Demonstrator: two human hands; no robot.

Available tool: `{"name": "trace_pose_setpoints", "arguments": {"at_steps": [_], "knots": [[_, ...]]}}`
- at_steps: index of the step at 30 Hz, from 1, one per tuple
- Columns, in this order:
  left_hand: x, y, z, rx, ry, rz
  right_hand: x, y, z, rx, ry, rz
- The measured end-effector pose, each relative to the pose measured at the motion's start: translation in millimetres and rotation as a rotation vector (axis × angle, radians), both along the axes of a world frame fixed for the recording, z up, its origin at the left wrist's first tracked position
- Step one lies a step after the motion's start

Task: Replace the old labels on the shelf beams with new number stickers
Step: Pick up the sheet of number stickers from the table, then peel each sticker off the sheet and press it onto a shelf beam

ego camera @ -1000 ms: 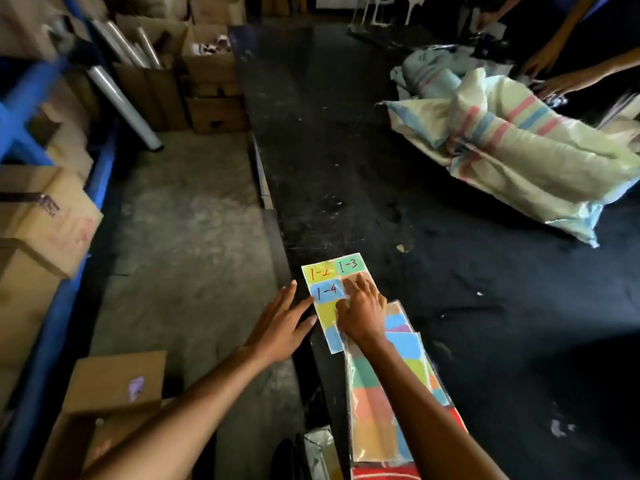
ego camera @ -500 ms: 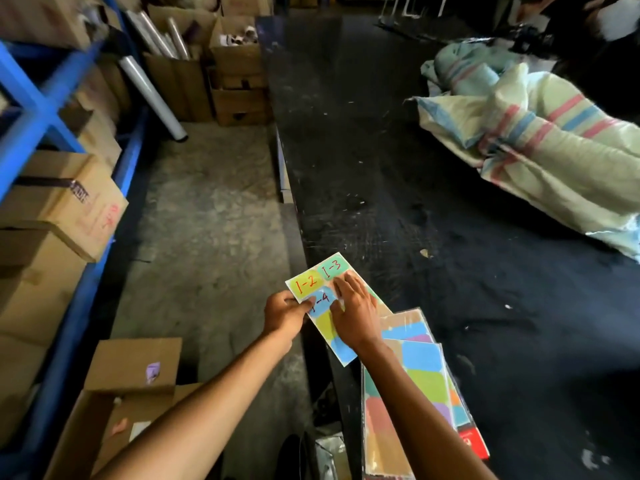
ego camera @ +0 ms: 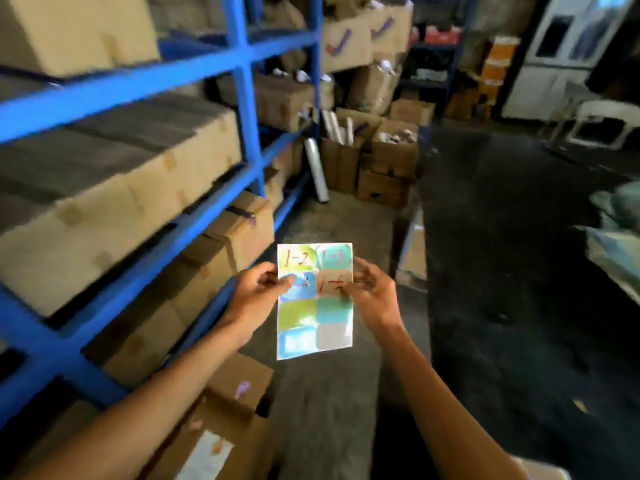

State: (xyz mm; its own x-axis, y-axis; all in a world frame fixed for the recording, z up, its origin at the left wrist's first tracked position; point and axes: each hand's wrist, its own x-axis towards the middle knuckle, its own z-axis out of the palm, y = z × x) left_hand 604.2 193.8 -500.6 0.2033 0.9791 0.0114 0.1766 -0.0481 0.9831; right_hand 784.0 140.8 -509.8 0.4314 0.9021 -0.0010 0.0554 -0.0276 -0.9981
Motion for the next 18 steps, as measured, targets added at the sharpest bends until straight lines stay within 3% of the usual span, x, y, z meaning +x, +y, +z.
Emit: {"name": "trace_pose_setpoints", "arguments": {"at_steps": [6,11,18], "knots": [[-164.6,-5.7,84.0,0.093,-0.2,0.313,-162.6,57.9,81.9,0.123,0.206,0.39],[-296.1,-42.9,134.8,0.235,-0.235,0.552,-300.0,59.2,135.1,0.201,0.246,0.668],[-422.5,-103.5,177.3,0.408,-0.219,0.736,-438.9,25.3,189.3,0.304,0.265,0.889]]}}
